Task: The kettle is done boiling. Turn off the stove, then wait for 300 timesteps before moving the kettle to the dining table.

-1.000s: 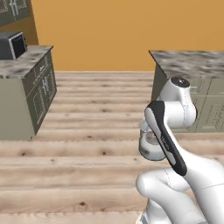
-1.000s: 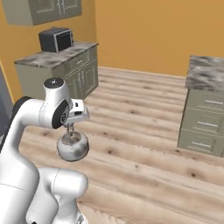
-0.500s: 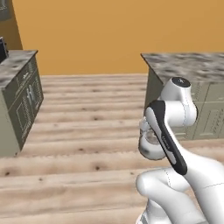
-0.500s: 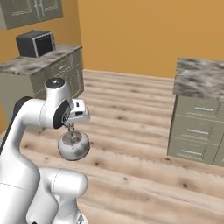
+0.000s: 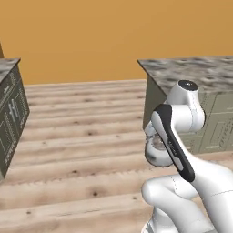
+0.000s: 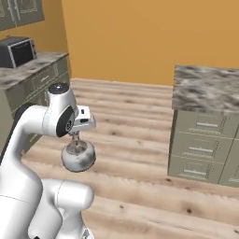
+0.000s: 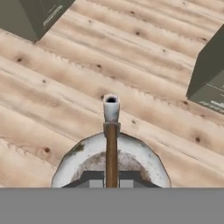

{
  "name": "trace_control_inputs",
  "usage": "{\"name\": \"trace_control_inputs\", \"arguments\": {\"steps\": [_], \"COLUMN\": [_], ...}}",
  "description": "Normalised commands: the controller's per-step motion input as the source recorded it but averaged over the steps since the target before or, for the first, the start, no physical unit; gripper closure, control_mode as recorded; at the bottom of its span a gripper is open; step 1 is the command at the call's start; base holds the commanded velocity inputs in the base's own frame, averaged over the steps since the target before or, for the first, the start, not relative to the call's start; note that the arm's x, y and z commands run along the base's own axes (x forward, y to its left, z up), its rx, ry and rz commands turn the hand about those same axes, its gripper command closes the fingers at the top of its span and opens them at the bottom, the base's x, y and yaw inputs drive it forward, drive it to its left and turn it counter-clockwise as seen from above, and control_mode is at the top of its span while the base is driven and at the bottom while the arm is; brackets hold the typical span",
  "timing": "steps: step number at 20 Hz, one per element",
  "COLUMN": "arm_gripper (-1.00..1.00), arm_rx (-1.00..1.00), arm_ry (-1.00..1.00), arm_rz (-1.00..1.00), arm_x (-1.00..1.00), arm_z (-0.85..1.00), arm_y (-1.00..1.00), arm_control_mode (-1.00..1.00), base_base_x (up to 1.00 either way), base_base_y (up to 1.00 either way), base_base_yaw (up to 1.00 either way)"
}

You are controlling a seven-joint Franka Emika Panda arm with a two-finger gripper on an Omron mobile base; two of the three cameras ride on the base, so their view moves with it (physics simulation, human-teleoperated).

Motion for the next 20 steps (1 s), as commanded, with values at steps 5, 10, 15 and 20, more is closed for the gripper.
{"name": "trace_control_inputs", "arguments": {"steps": [5,10,15,20], "arm_gripper": [1.00,1.00,1.00,1.00], "arm_rx": [0.00,0.00,0.00,0.00], "arm_ry": [0.00,0.00,0.00,0.00], "arm_rz": [0.00,0.00,0.00,0.00], "arm_x": [0.00,0.00,0.00,0.00], "arm_z": [0.00,0.00,0.00,0.00], "arm_y": [0.00,0.00,0.00,0.00], "arm_control_mode": [1.00,1.00,1.00,1.00], "base_base_x": [0.68,0.60,0.51,0.49], "base_base_y": [0.00,0.00,0.00,0.00], "base_base_yaw": [-0.24,-0.32,-0.37,-0.38]}}
